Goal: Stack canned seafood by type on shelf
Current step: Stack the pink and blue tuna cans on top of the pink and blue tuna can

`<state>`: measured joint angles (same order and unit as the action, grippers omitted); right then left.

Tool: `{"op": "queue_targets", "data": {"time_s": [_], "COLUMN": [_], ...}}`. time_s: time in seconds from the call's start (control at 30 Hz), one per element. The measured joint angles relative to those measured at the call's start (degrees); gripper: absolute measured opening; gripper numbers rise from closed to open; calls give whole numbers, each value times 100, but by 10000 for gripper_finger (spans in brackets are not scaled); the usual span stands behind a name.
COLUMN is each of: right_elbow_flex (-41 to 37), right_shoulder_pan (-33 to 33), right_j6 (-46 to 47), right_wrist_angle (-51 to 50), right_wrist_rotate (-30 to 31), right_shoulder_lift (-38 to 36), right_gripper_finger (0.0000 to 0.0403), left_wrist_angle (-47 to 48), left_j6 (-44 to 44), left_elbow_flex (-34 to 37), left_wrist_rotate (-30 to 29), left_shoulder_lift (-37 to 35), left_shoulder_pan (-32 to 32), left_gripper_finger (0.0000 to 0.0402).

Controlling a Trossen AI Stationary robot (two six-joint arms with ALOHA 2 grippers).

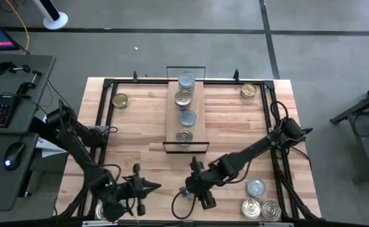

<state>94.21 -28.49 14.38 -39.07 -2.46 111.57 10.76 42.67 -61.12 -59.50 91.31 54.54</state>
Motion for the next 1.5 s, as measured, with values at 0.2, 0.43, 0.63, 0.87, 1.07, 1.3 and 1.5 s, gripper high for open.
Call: {"op": "queue_targets", "data": {"time_s": [0.2, 0.43, 0.63, 0.87, 1.07, 1.3, 1.5], "right_elbow_flex": [-30, -32, -32, -35, -37, 208, 1468], "right_shoulder_pan": [-15, -15, -15, -15, -20, -57, -275], "right_j6": [-644, -890, -888, -793, -434, 351, 717], "right_wrist_angle": [198, 204, 199, 274, 387, 243, -1758], "right_wrist_rotate": [352, 395, 573, 592, 592, 447, 690], "right_shoulder_lift": [56, 436, 696, 907, 914, 923, 888], "right_gripper_finger": [326, 346, 346, 342, 266, 162, 162], "left_wrist_angle": [-160, -387, -374, -384, -372, -123, 449], "left_j6": [463, -85, -443, -464, -1277, -2395, -2432], "left_elbow_flex": [0, -313, -541, -729, -739, -739, -737], "left_wrist_rotate": [-339, -423, -239, 274, 339, -99, -126], "left_shoulder_lift": [-52, -86, -430, -1266, -2079, -2740, -3039], "left_shoulder_pan": [201, 164, 123, 221, 445, 662, 665], "left_gripper_finger": [0, 0, 0, 0, 0, 0, 0]}}
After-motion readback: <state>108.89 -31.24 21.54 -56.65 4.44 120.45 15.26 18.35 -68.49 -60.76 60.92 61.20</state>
